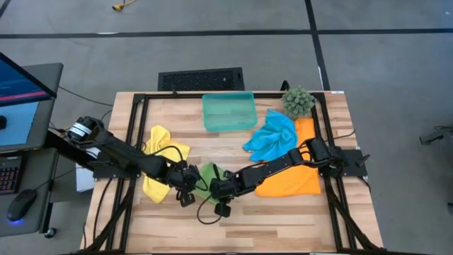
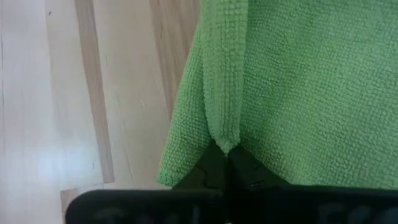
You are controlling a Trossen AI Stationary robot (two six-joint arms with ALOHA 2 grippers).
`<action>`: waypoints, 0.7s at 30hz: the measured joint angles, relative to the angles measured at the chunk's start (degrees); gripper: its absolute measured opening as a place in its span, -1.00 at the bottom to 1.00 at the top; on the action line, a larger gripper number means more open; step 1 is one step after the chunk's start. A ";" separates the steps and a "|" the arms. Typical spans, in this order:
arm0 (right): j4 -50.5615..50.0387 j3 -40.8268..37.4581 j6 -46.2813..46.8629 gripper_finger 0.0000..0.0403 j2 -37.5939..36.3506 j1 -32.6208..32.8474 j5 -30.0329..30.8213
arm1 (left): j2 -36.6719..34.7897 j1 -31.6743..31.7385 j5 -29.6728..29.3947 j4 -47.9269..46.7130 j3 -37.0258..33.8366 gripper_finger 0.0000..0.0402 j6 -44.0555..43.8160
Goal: Roll microfiber towels into tight, uniform cylinder then place into a basket
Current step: Roll the green microfiber cloth
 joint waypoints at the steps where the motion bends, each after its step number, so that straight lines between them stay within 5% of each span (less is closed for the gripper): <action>1: 0.00 0.00 -0.02 -0.95 0.00 0.01 -0.01 | 0.26 0.06 -0.29 -0.08 0.00 -0.88 0.06; 12: -0.28 -0.04 -0.02 -0.93 0.00 0.07 0.02 | 0.88 1.31 -4.46 -4.99 0.00 -0.25 2.34; 21: -0.32 -0.04 -0.01 -0.94 0.00 0.06 0.07 | -4.61 -3.18 -11.67 -5.89 0.00 -0.16 9.49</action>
